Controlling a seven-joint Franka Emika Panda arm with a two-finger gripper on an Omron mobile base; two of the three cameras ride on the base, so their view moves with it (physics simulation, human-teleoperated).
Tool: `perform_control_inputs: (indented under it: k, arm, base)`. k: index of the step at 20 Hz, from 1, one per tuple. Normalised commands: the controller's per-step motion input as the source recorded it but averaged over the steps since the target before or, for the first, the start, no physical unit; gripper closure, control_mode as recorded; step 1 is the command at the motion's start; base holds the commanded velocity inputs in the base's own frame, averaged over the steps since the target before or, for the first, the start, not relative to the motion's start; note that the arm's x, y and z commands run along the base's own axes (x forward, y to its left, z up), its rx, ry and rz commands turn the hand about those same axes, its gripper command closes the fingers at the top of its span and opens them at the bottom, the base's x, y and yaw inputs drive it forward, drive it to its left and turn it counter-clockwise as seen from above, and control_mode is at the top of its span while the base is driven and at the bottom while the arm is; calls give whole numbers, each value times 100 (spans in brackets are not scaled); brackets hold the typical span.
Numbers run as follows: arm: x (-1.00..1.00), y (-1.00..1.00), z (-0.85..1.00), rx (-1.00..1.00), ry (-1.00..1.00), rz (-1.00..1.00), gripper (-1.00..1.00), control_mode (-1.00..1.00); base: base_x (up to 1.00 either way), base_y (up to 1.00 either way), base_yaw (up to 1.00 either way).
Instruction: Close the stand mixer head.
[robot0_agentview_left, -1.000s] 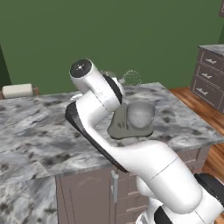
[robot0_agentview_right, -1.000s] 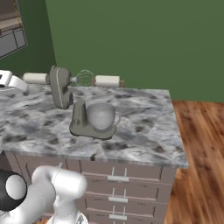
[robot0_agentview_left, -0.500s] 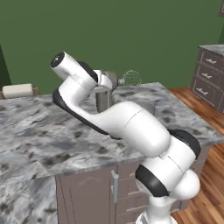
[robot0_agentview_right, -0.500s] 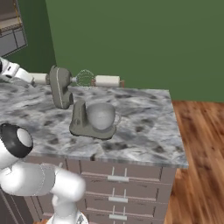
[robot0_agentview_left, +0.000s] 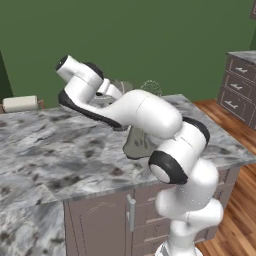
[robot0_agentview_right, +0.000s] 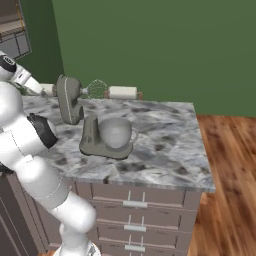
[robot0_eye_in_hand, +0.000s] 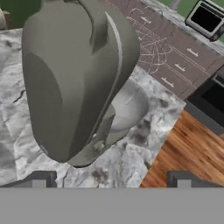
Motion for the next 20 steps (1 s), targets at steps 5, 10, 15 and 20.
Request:
perform_control_inputs:
  k: [5, 10, 15, 20]
  arm:
    - [59, -9, -19, 0, 0, -35, -100, -100]
    - [41, -42, -9, 0, 0, -38, -100, -100]
    - [22, -88, -3, 0, 0, -37, -100, -100]
    - [6, -100, -15, 0, 1, -37, -100, -100]
  base:
    - [0, 0, 0]
    - [0, 0, 0]
    - [0, 0, 0]
    - [0, 0, 0]
